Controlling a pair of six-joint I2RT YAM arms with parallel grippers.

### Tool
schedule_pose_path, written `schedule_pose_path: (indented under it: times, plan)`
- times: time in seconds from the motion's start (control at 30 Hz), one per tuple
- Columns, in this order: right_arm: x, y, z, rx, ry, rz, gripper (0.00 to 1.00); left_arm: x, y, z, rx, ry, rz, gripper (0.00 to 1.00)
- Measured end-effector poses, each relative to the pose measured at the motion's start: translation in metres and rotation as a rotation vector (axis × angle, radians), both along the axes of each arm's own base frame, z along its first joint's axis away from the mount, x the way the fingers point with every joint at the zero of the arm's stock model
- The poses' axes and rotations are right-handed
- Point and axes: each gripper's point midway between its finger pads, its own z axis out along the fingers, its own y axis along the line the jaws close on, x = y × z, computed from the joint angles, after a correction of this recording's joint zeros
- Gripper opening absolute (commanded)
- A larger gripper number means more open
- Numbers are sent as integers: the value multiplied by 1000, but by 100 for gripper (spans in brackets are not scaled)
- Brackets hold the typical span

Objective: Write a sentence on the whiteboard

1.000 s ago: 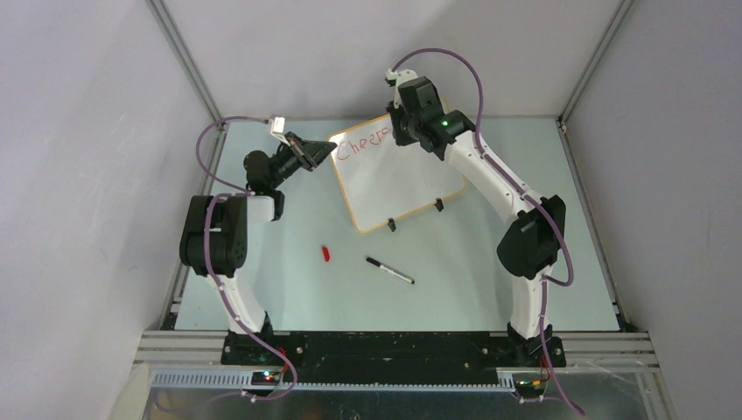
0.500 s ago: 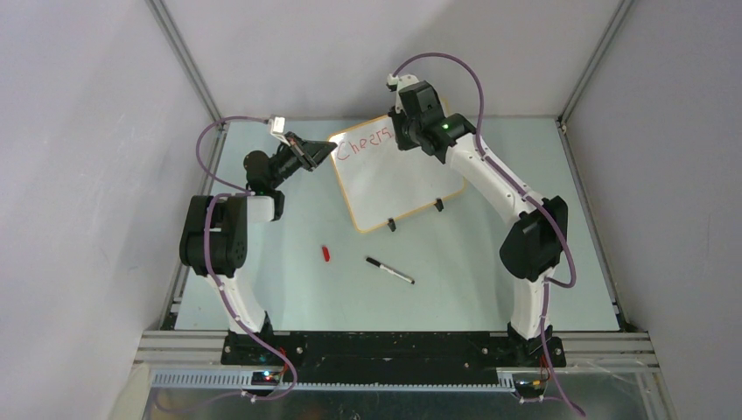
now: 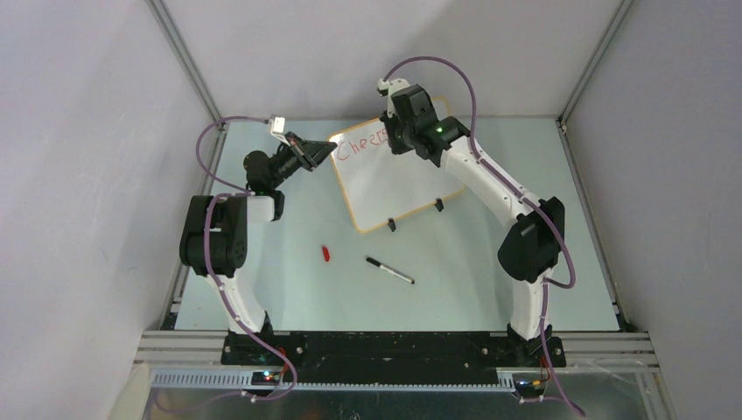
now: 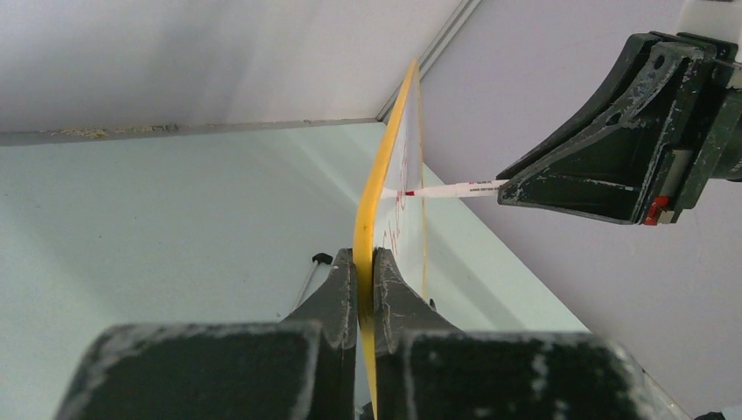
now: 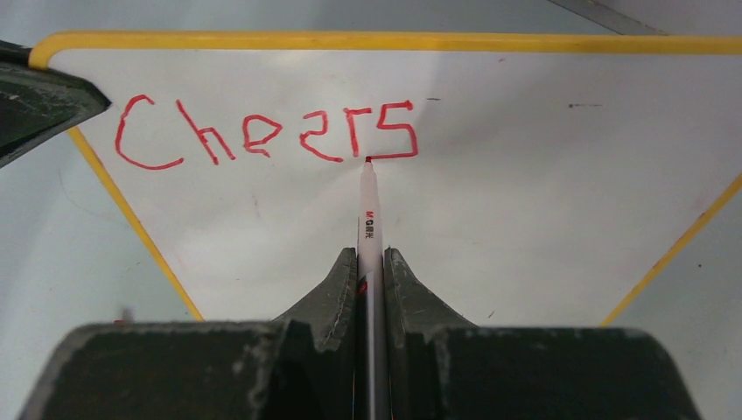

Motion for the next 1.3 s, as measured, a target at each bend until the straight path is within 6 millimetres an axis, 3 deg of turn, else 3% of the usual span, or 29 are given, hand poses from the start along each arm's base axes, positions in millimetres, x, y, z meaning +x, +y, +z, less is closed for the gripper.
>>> schedule_pose_path:
  times: [0.4,0.67,0.8,1.3]
  plan:
    - [-11,0,1,-6,3,16,0,-1,-1,1,-4,-6,-5,0]
    - [-31,-19,43,46,-69,9,0,-4,-1,4,-18,-11,-13,0]
    - [-34,-27,53,69,-93,-5,0,-4,-1,5,-21,-9,-15,0]
    - [-28,-37,31,70,-65,-36,0,-3,0,2,-19,0,-9,0]
